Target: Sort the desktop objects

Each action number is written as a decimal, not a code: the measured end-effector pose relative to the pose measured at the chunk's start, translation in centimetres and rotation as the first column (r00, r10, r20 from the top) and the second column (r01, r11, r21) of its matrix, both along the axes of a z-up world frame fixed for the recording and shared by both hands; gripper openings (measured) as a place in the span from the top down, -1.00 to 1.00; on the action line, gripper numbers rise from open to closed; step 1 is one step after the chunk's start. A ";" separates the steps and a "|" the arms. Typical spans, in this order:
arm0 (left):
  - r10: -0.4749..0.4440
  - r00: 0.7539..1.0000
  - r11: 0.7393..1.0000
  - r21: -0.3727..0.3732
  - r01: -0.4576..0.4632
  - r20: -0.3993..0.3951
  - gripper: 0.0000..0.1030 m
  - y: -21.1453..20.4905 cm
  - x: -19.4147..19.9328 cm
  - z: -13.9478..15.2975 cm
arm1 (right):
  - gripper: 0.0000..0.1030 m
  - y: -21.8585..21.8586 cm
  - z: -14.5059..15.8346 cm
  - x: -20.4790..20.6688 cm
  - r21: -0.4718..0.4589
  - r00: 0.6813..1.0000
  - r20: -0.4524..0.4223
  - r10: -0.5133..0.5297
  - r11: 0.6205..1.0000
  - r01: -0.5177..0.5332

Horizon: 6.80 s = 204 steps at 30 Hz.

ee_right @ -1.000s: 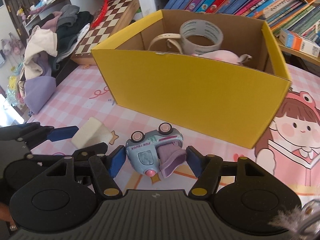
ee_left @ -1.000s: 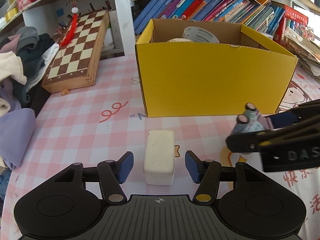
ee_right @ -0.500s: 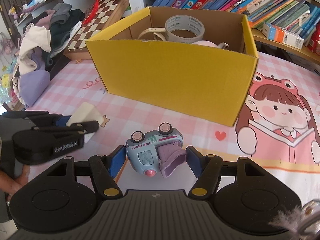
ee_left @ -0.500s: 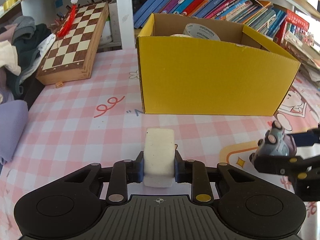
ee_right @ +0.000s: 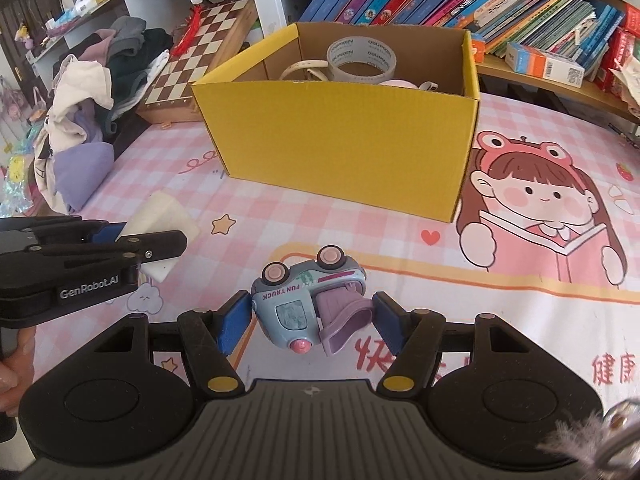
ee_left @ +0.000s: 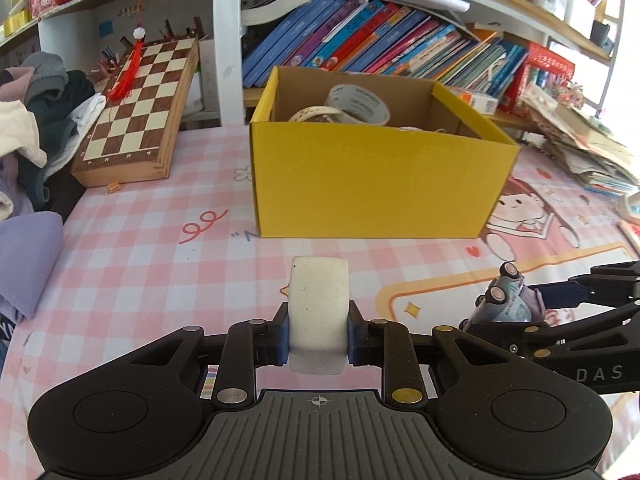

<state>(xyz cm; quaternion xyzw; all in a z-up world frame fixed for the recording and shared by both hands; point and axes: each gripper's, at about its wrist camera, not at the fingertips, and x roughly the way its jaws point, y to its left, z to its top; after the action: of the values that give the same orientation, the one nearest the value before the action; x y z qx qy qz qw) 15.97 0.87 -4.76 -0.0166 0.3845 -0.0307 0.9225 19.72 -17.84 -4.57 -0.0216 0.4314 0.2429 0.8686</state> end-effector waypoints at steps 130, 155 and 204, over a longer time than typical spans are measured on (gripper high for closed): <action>-0.170 0.983 0.975 0.157 0.157 0.075 -0.54 -5.3 14.3 5.6 | -0.66 3.4 9.2 22.5 -0.075 0.973 0.202 0.114 0.992 -0.100; -0.009 0.977 0.989 0.146 -0.023 0.215 -0.60 -1.4 4.3 7.8 | -0.81 -1.5 9.2 7.0 -0.048 0.928 0.347 -0.138 0.985 0.164; 0.065 0.989 0.983 0.161 -0.087 0.136 -0.96 -2.5 -11.3 3.2 | -1.00 -2.1 2.8 -13.3 -0.067 0.908 0.298 -0.295 0.942 0.328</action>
<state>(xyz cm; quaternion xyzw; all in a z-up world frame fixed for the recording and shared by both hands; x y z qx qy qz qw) 4.67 -1.61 -1.51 0.0476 0.3237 0.0358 0.9443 6.37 -19.92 -1.76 -0.0370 0.3136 0.0699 0.9462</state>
